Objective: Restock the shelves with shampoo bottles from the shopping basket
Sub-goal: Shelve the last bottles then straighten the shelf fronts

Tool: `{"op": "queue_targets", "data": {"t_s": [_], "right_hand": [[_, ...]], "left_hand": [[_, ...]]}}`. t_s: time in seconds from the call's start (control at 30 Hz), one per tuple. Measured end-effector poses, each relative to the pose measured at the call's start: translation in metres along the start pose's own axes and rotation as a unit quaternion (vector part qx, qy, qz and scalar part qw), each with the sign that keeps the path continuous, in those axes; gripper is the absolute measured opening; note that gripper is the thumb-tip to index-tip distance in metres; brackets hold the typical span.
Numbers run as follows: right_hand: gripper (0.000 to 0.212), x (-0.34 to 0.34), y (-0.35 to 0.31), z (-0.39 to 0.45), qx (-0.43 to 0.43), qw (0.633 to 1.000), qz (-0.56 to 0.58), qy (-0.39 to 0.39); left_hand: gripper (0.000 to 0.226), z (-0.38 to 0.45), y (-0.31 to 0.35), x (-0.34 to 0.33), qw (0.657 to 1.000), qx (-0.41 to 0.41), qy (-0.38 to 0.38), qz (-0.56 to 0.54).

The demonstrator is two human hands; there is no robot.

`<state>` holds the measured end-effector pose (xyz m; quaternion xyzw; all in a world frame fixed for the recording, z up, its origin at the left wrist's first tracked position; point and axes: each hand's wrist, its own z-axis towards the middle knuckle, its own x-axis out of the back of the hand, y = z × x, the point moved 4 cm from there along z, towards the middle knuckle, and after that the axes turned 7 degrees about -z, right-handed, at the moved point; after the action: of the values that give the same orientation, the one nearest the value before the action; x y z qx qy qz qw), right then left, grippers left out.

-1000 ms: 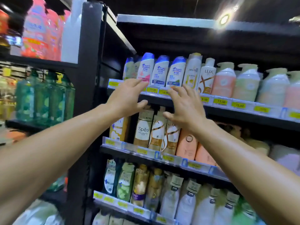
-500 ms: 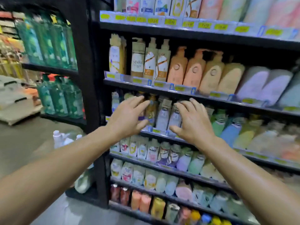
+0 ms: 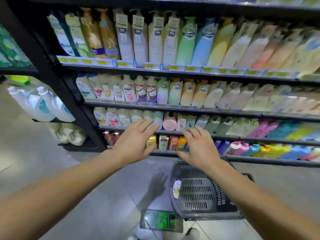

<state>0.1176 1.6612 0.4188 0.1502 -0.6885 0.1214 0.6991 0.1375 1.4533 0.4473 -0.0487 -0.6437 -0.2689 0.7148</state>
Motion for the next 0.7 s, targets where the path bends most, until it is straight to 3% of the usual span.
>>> {"op": "queue_targets", "data": {"t_s": [0.2,0.4,0.7], "right_hand": [[0.079,-0.114,0.114,-0.069,-0.049,0.99,0.041,-0.124],[0.079,-0.205,0.215,-0.102,-0.054,0.973,0.063,-0.217],[0.073,-0.345,0.275,-0.105,-0.077,0.95,0.116,-0.28]], "left_hand": [[0.07,0.034,0.077,-0.11,0.996,0.0,-0.081,-0.029],[0.068,0.071,0.13,-0.239,0.978,0.076,-0.174,-0.086],[0.064,0.103,0.139,-0.426,0.95,0.118,-0.269,-0.107]]}}
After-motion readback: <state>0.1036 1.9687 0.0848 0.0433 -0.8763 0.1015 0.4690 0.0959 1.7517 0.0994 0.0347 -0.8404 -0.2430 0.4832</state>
